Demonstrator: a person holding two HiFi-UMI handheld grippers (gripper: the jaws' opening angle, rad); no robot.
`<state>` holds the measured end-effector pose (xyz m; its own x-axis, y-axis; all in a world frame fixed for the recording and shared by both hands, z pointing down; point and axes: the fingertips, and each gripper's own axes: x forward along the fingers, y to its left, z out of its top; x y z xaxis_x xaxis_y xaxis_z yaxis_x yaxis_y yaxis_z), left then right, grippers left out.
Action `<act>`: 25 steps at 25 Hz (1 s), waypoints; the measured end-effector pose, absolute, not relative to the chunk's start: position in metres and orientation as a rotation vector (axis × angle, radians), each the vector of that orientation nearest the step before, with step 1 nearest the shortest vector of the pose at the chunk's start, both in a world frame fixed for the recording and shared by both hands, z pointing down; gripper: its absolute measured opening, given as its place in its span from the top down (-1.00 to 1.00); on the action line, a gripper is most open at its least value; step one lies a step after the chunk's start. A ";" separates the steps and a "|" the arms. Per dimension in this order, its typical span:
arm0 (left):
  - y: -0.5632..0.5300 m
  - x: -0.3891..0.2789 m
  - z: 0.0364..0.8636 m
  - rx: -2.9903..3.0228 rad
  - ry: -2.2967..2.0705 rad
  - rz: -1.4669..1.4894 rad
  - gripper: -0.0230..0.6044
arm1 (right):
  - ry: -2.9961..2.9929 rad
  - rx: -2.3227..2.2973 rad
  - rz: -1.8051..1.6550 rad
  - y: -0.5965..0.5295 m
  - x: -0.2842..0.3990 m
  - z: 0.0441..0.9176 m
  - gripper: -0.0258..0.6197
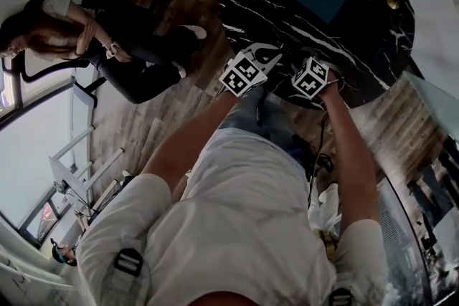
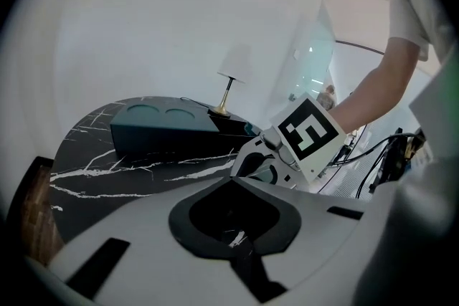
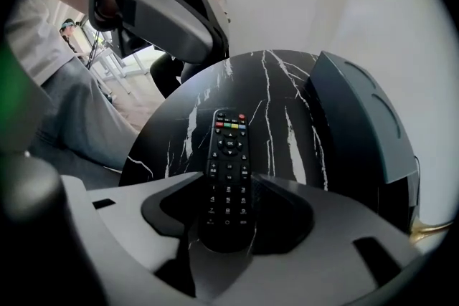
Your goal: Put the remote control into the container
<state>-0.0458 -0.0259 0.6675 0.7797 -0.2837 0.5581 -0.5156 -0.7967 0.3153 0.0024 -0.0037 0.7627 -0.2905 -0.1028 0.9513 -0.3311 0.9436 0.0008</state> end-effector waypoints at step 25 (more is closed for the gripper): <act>-0.052 0.070 0.548 2.677 -0.421 0.520 0.91 | -1.836 0.791 0.140 -0.028 0.143 0.612 0.27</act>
